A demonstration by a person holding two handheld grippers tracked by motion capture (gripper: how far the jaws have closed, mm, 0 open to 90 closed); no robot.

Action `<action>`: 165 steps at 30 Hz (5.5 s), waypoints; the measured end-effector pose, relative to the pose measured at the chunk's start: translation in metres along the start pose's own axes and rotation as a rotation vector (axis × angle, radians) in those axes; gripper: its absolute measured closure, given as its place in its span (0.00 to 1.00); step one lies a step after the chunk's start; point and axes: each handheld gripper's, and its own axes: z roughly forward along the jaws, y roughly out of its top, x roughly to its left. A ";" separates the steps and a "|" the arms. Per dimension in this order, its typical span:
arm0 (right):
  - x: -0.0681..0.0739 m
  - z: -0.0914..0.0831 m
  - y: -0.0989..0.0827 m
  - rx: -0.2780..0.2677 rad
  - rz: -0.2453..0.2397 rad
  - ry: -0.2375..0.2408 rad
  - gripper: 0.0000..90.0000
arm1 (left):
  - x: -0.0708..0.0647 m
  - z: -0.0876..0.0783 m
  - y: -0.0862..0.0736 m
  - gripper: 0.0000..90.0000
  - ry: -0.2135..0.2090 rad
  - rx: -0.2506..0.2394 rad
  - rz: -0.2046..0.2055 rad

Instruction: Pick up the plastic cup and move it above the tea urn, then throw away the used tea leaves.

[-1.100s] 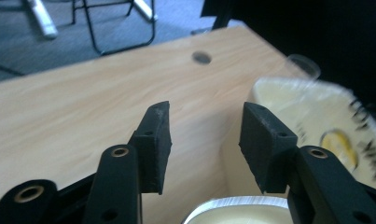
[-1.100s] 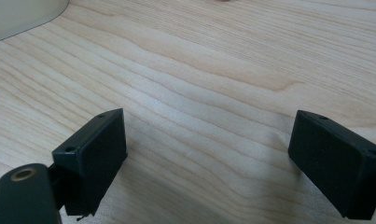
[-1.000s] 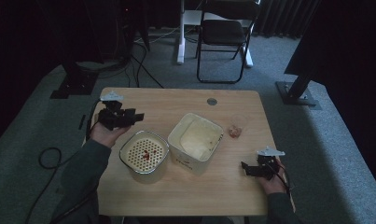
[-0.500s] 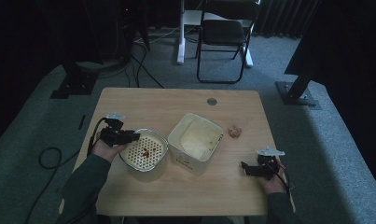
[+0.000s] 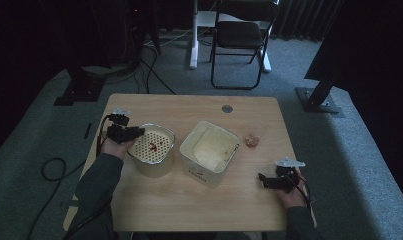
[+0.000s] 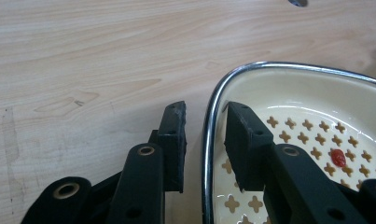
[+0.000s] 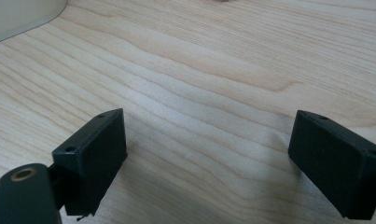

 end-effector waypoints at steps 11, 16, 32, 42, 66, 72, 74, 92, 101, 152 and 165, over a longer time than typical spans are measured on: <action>0.003 0.001 0.001 0.000 -0.002 0.001 0.12 | -0.001 -0.037 0.013 0.53 -0.037 -0.158 0.017; 0.003 0.001 0.001 0.000 -0.006 0.005 0.12 | 0.012 -0.045 0.012 0.53 -0.023 -0.182 -0.012; 0.000 -0.017 0.041 -0.146 0.070 -0.034 0.46 | 0.030 -0.048 0.000 0.50 0.023 -0.218 0.007; -0.012 -0.009 0.102 -0.233 0.114 -0.059 0.44 | 0.033 -0.036 -0.009 0.50 0.021 -0.220 0.003; -0.023 0.040 0.151 -0.115 0.227 -0.092 0.93 | 0.023 -0.022 -0.009 0.51 0.000 -0.221 0.036; -0.016 0.029 0.176 -0.147 0.208 -0.062 0.93 | 0.016 -0.020 -0.003 0.52 -0.006 -0.228 0.065; -0.011 0.025 0.187 -0.156 0.186 -0.052 0.93 | 0.012 -0.020 -0.001 0.51 -0.007 -0.230 0.079; 0.087 0.005 0.304 -0.233 -0.013 0.110 0.93 | -0.021 -0.017 0.013 0.46 -0.031 -0.297 0.216; 0.152 0.008 0.345 -0.239 -0.074 0.246 0.93 | -0.039 -0.014 0.015 0.45 -0.064 -0.323 0.282; 0.230 0.012 0.371 -0.173 -0.131 0.457 0.55 | -0.045 -0.016 0.021 0.47 -0.064 -0.389 0.318; 0.173 0.001 0.349 -0.238 -0.106 0.327 0.47 | -0.021 -0.024 0.011 0.47 0.008 -0.375 0.280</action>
